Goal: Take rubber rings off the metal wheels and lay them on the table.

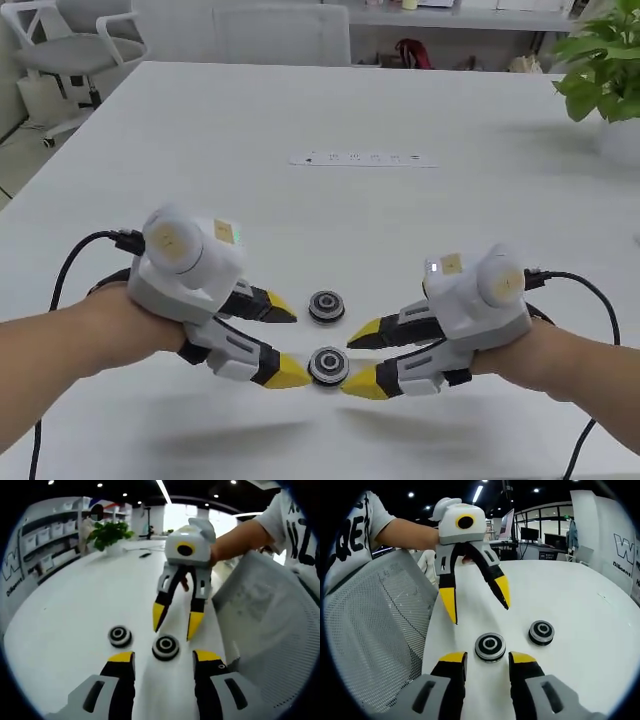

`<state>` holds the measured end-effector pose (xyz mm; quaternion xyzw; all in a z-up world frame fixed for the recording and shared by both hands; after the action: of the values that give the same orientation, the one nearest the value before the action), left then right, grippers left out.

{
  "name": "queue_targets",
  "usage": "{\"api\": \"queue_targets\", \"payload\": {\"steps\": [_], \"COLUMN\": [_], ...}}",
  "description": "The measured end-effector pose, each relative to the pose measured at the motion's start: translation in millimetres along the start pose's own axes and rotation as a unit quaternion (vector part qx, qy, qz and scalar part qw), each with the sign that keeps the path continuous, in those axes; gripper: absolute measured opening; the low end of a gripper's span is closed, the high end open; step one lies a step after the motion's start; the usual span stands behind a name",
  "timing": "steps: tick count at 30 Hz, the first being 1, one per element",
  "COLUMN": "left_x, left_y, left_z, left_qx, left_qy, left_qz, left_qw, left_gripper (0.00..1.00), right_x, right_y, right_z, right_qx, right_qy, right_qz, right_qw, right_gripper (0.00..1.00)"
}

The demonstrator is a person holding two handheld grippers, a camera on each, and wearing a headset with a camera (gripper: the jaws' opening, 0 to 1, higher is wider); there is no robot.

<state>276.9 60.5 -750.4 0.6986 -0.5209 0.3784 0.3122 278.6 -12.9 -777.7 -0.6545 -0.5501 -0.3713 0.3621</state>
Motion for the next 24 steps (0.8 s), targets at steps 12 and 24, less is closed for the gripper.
{"api": "queue_targets", "payload": {"steps": [12, 24], "left_x": [-1.9, -3.0], "left_y": [2.1, 7.9], "left_z": [15.4, 27.8], "left_qx": [-0.008, -0.011], "left_qy": [-0.001, -0.004], "left_qz": [-0.003, 0.004], "left_qw": [1.0000, 0.9999], "left_gripper": [0.38, 0.27], "right_x": [-1.8, -4.3], "right_y": [0.0, -1.2], "right_z": [2.4, 2.8], "right_qx": [-0.001, -0.001], "right_qy": [-0.001, -0.001], "right_qz": [0.001, 0.006], "right_qw": [1.0000, 1.0000], "right_gripper": [0.32, 0.32]}}
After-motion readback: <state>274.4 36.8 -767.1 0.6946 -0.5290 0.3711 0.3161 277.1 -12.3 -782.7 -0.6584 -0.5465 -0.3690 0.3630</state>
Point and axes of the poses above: the centre of the closed fingertips' face, and the gripper's own axes: z roughly forward along the fingers, y roughly to its right, x roughly out of its top, the point moved 3 cm from there along -z, roughly backward along the fingers, and after that the axes turned 7 degrees about y, right-handed, at the moved point
